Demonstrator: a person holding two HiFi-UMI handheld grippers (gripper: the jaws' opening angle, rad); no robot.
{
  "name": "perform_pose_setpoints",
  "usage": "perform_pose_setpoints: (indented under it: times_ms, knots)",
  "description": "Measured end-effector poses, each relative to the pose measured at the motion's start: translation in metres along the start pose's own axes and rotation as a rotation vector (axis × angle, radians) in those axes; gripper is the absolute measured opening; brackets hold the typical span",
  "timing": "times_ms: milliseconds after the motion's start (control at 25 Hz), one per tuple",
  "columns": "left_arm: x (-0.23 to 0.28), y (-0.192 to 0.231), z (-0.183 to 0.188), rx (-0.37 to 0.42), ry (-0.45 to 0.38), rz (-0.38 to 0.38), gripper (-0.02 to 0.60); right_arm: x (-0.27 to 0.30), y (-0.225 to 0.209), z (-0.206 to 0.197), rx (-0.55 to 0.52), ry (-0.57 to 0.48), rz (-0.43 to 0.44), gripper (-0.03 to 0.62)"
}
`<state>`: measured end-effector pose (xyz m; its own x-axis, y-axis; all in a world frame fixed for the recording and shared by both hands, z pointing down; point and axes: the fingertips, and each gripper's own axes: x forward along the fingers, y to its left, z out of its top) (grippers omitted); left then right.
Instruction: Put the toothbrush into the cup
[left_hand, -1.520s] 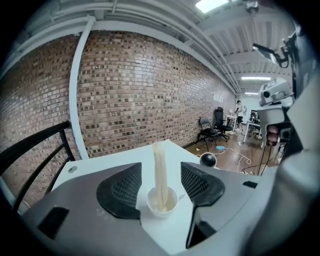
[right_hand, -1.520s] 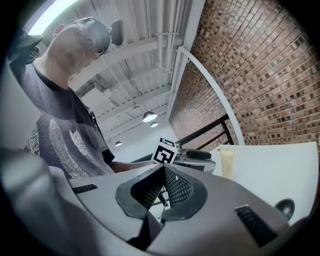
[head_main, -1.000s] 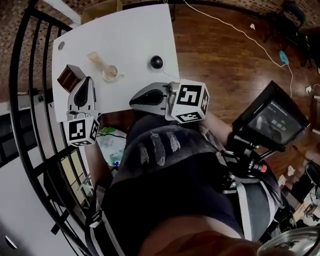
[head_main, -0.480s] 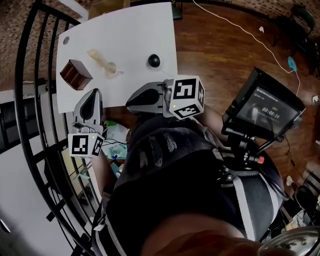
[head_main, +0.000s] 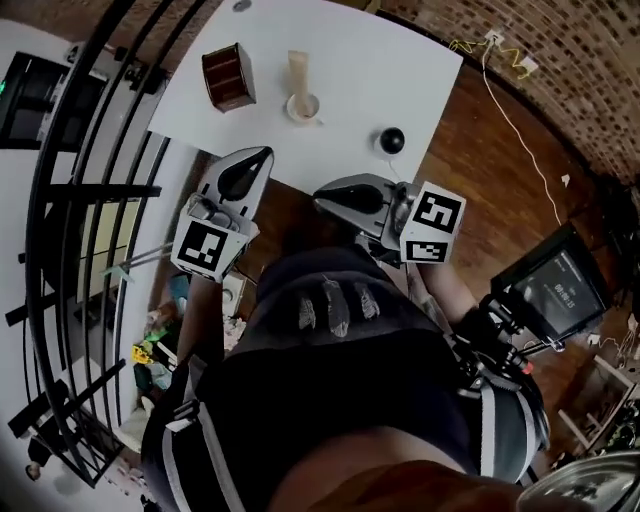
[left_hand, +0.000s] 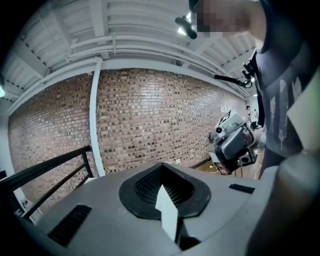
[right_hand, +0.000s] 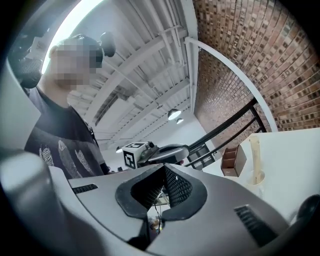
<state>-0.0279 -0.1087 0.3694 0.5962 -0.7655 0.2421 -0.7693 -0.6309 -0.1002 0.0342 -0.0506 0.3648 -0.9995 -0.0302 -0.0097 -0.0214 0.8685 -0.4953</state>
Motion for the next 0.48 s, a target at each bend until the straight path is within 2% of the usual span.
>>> perform_pose_setpoints:
  times_ms: [280, 480]
  knots:
    - [-0.031, 0.012, -0.006, -0.046, -0.025, -0.022, -0.017, 0.044, 0.013, 0.010, 0.002, -0.001, 0.053, -0.006]
    - [-0.053, 0.035, -0.022, -0.055, -0.050, 0.000, -0.017, 0.077, 0.014, -0.001, -0.011, 0.044, 0.040, -0.006]
